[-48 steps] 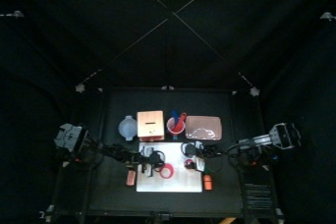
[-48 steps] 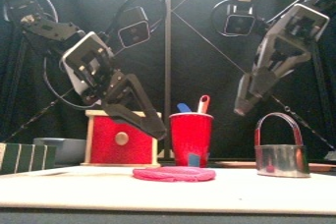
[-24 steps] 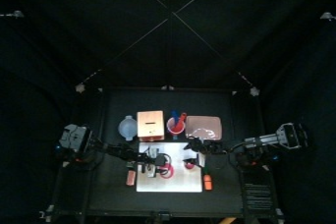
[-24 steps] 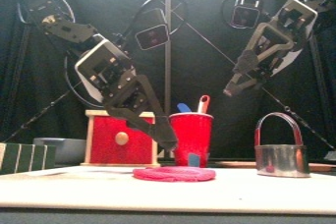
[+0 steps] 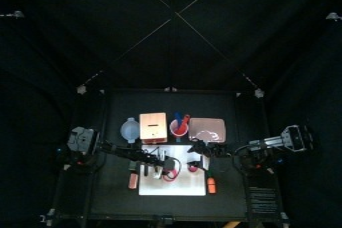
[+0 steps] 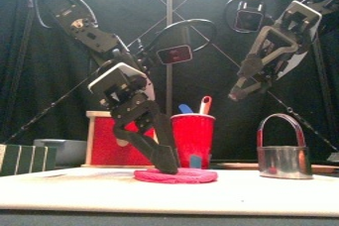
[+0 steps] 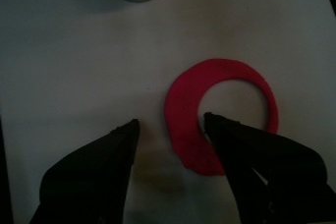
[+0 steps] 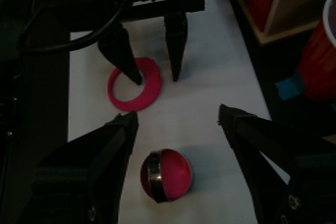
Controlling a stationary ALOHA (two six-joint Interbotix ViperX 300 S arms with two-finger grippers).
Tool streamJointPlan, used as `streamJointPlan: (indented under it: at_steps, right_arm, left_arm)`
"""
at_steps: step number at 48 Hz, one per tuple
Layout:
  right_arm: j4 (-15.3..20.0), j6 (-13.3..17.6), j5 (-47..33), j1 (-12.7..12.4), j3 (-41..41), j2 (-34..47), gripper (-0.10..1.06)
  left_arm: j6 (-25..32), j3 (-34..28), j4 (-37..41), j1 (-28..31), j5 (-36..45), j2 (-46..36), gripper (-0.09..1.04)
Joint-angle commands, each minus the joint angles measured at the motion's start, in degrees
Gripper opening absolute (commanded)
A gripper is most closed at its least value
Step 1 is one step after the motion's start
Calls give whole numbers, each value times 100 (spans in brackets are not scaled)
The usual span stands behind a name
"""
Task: Get the cutter from the drawer then cut the dough then place the extra dough in the bowl
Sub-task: Place the extra dough in the bowl
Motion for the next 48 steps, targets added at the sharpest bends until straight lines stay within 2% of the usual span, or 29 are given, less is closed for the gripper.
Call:
streamJointPlan:
  at_steps: [1, 30, 43, 48]
  right_arm:
    - [9, 0, -44, -18, -53, -79, 96]
    - [62, 0, -44, -35, -53, -35, 96]
    - [70, 0, -44, -44, -35, 0, 96]
    - [70, 0, -53, -53, -26, 18, 96]
  left_arm:
    - [9, -132, 44, -44, 149, 0, 87]
    - [0, -79, 141, -167, 158, 9, 62]
    - [-9, -123, 167, -176, 158, -62, 61]
    - [0, -255, 202, -185, 352, -360, 61]
